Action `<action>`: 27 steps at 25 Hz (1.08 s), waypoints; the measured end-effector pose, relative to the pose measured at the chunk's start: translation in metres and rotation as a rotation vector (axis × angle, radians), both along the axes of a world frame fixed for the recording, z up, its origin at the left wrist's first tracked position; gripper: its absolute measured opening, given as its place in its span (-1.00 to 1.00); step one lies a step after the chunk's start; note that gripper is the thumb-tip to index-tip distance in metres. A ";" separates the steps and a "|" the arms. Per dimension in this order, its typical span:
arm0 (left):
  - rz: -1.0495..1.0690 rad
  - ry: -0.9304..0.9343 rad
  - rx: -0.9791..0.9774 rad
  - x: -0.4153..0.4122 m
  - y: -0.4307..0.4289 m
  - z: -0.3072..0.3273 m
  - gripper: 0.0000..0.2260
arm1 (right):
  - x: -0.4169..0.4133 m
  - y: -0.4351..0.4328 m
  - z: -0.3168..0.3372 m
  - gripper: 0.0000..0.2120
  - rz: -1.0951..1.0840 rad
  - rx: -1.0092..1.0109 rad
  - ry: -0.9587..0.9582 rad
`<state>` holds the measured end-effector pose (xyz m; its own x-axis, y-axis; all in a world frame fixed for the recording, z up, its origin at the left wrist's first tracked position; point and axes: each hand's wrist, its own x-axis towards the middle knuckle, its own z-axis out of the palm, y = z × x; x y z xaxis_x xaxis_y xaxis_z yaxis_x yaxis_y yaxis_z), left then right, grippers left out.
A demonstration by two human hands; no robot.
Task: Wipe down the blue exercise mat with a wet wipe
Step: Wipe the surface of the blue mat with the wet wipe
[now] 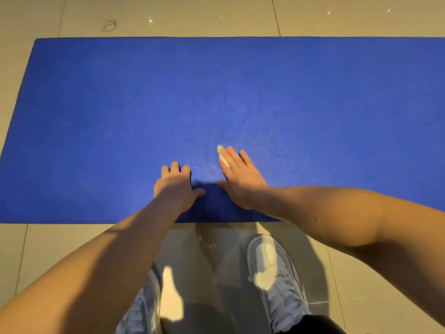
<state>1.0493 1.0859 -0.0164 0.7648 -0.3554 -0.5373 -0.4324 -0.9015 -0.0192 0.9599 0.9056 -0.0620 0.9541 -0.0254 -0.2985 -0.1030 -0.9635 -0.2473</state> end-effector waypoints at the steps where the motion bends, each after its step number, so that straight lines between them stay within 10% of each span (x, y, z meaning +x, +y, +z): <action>1: 0.028 -0.024 -0.025 0.007 -0.002 0.001 -0.41 | 0.000 0.010 0.000 -0.31 0.046 0.044 -0.030; 6: 0.076 0.023 -0.008 0.020 0.000 -0.012 -0.15 | 0.005 -0.004 0.001 -0.45 0.217 0.080 -0.221; 10: 0.061 0.000 0.028 0.017 -0.001 -0.019 -0.12 | 0.018 -0.020 0.017 -0.77 -0.095 0.458 -0.362; 17: 0.098 0.009 0.037 0.018 -0.005 -0.019 -0.10 | 0.005 -0.027 0.030 -0.71 -0.522 0.686 -0.092; 27: 0.108 0.049 0.024 0.003 0.002 -0.015 -0.22 | -0.019 -0.027 0.022 -0.86 -0.427 0.307 -0.225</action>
